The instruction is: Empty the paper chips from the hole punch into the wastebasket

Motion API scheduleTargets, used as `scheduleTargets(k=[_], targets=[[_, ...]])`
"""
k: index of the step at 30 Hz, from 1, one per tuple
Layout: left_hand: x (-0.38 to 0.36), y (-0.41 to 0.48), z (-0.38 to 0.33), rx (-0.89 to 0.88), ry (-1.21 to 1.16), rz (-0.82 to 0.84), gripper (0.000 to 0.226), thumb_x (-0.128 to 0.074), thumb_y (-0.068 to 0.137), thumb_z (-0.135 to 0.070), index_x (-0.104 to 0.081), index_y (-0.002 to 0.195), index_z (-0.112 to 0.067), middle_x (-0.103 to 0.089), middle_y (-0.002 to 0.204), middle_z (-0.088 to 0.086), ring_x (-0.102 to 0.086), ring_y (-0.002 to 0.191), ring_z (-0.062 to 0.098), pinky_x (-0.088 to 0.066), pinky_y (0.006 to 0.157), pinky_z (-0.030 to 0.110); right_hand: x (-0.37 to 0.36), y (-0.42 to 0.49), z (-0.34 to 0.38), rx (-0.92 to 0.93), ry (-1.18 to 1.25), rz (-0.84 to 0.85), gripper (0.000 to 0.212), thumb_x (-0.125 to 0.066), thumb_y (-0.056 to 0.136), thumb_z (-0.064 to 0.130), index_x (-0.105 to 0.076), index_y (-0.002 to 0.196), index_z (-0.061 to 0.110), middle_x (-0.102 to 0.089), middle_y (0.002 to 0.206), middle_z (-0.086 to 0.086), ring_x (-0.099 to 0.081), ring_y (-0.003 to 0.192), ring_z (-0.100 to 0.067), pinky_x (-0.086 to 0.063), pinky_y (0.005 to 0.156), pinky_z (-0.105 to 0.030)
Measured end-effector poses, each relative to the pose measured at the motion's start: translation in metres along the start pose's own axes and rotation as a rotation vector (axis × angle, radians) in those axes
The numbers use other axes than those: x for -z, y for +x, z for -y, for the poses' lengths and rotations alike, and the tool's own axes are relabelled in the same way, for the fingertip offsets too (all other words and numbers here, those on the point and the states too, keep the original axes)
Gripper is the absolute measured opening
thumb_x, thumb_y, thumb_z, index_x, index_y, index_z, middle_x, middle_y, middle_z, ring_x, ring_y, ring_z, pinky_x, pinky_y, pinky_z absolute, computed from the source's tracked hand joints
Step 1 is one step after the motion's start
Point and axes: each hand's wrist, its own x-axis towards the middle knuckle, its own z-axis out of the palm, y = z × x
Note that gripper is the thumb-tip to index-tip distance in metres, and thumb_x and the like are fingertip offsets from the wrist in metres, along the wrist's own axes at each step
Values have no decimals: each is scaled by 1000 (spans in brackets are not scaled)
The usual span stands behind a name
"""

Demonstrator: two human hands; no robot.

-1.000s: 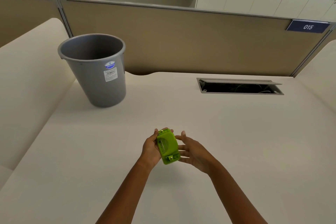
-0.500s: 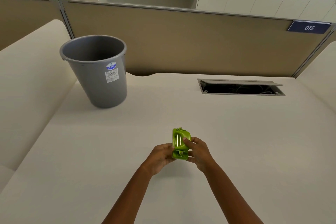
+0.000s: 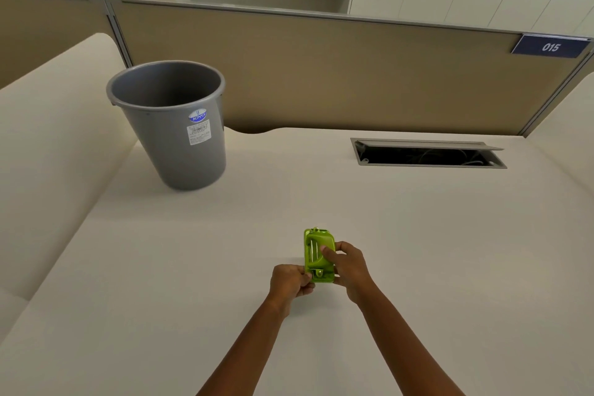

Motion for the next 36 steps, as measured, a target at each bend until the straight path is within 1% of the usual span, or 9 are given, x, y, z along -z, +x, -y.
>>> scheduleTargets(k=[8,12,16,22,24,27,31,34,36], targets=[[-4,0,3,-117,146,-92,19,-56,86,2,-66,101,10,-64,82,15,-60,58,18,-54,60,19,0,2,-2,30,-45,-56,13,-62,85,18,-56,75,14,-63,92,-19,-62,102,-43,-51,90,-55],[-6,1,3,-287,420,-151,24,-52,90,-7,-65,108,3,-69,101,19,-65,97,31,-51,81,27,8,10,-3,41,-92,-117,11,-64,84,16,-59,85,6,-61,89,-17,-62,92,-38,-53,89,-50],[0,4,10,-491,742,-267,38,-43,96,-18,-47,132,-9,-50,137,9,-45,128,20,-35,102,25,27,20,-3,47,-176,-205,16,-66,82,13,-64,85,-2,-56,76,-12,-53,75,-25,-44,59,-32],[12,11,24,-521,1314,-331,53,-25,100,-30,-9,148,-14,-7,158,12,-4,146,24,-10,118,32,56,34,-9,13,-301,-319,15,-65,81,13,-60,71,3,-57,75,-13,-51,76,-24,-37,61,-27],[16,9,25,-546,1361,-380,57,-41,96,-29,-23,145,-6,-21,153,22,-19,143,32,-23,115,38,61,38,-13,-5,-332,-332,23,-66,81,14,-55,63,5,-54,67,-10,-51,76,-25,-37,66,-27],[18,4,26,-624,1376,-400,59,-85,58,-26,-67,109,0,-65,115,25,-64,107,36,-56,81,43,64,40,-19,-38,-360,-335,25,-67,81,15,-56,60,6,-51,59,-6,-51,75,-26,-36,66,-28],[19,2,26,-620,1403,-428,59,-70,79,-28,-51,128,-1,-48,136,26,-48,125,38,-45,100,44,63,40,-22,-56,-371,-337,37,-67,80,16,-46,50,12,-45,53,-1,-50,73,-26,-36,65,-28],[22,2,27,-613,1457,-397,62,-91,44,-27,-72,97,1,-72,102,22,-70,93,33,-59,67,42,63,40,-21,-65,-377,-335,37,-67,80,16,-46,51,12,-45,53,-2,-50,72,-26,-36,65,-28],[22,2,27,-647,1468,-413,62,-92,41,-27,-73,93,1,-73,98,21,-71,89,32,-59,64,42,62,40,-22,-63,-377,-336,38,-67,80,16,-45,50,13,-45,53,-2,-50,72,-26,-36,65,-28]])
